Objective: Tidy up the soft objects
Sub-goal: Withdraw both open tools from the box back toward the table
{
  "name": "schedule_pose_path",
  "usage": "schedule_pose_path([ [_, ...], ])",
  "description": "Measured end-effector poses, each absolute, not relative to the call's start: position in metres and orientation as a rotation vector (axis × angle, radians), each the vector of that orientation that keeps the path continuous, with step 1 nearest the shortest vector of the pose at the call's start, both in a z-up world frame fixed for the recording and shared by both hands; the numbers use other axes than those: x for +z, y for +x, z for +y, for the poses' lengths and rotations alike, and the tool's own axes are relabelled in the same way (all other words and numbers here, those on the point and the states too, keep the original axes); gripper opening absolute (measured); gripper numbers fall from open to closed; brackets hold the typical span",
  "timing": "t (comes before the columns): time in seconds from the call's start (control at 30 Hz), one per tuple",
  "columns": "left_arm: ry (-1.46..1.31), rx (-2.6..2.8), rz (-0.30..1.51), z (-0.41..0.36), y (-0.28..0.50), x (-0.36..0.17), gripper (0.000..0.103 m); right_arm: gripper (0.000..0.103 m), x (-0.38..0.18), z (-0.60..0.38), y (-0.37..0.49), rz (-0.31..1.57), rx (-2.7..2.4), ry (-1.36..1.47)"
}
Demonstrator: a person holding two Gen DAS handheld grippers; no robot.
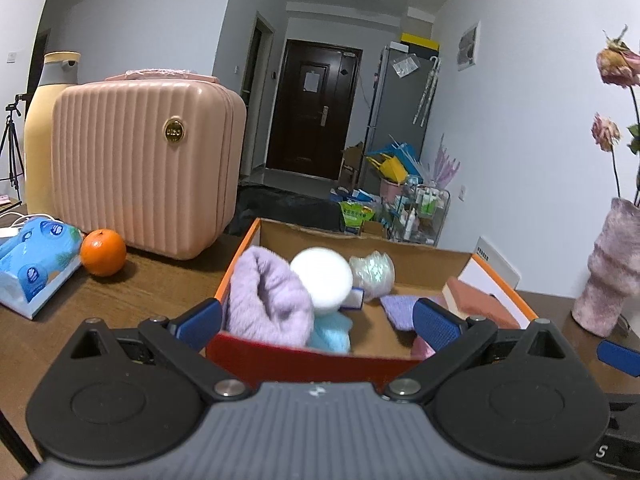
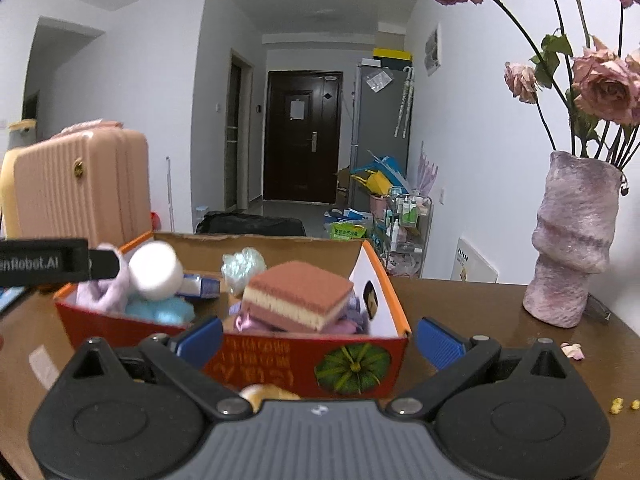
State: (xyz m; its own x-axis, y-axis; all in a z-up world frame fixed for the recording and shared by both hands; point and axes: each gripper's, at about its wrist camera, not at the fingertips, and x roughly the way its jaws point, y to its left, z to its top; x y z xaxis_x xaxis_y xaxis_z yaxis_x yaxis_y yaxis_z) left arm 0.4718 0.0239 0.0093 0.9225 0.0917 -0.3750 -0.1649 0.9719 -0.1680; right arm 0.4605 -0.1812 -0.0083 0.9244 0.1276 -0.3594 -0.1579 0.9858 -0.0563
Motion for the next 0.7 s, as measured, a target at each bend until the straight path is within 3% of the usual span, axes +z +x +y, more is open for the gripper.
schedule_pose_path([
  [0.7,-0.141,0.064,0.440,0.017,0.396,-0.008,0.103,0.103,-0.026,-0.212,0.376,0.392,0.183,-0.137],
])
